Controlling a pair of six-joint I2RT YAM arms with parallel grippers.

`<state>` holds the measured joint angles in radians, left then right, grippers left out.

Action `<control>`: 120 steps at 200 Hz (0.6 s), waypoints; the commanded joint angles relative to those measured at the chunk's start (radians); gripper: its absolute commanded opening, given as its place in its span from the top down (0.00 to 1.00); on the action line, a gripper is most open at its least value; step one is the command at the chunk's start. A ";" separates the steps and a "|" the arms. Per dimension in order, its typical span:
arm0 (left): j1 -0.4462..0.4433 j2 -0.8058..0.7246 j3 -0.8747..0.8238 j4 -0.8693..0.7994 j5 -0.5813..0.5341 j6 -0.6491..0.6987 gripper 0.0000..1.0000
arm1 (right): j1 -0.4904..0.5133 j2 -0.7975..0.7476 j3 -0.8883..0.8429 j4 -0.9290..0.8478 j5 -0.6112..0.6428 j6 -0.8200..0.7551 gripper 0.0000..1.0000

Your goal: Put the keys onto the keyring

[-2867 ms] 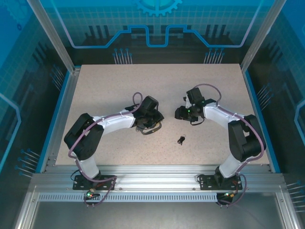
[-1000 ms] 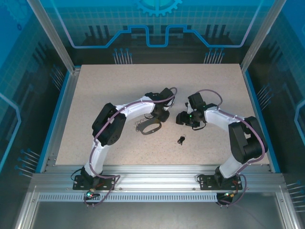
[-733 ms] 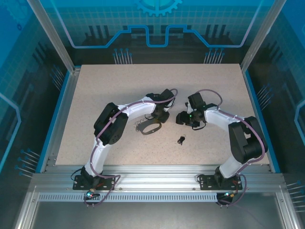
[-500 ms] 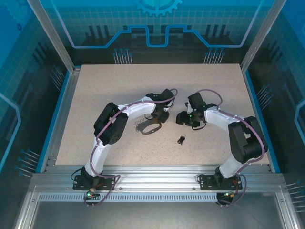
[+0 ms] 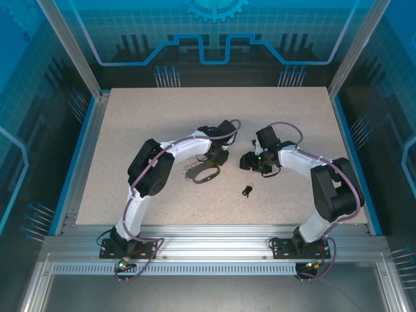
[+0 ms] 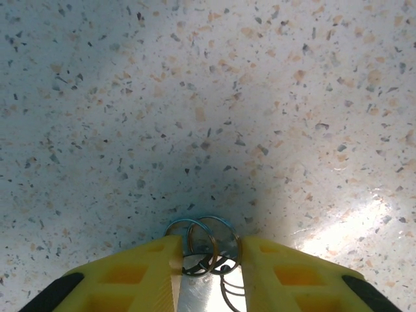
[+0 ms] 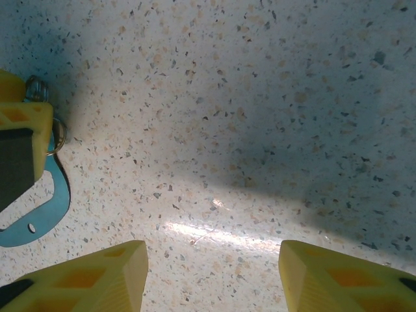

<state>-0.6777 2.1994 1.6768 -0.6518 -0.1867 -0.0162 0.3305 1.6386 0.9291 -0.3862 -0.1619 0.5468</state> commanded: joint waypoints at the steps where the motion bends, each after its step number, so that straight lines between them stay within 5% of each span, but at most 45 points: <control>1: 0.006 0.023 0.026 0.001 -0.017 0.018 0.73 | -0.010 0.018 0.015 0.008 -0.016 0.002 0.44; 90: 0.008 0.001 0.035 0.007 0.009 0.027 1.00 | -0.010 0.019 0.037 0.009 -0.039 -0.001 0.45; 120: 0.012 -0.032 0.031 0.018 0.038 0.013 1.00 | -0.010 0.012 0.050 0.010 -0.061 -0.001 0.45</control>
<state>-0.6758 2.1994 1.6939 -0.6384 -0.1864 0.0025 0.3305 1.6474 0.9478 -0.3798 -0.1875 0.5468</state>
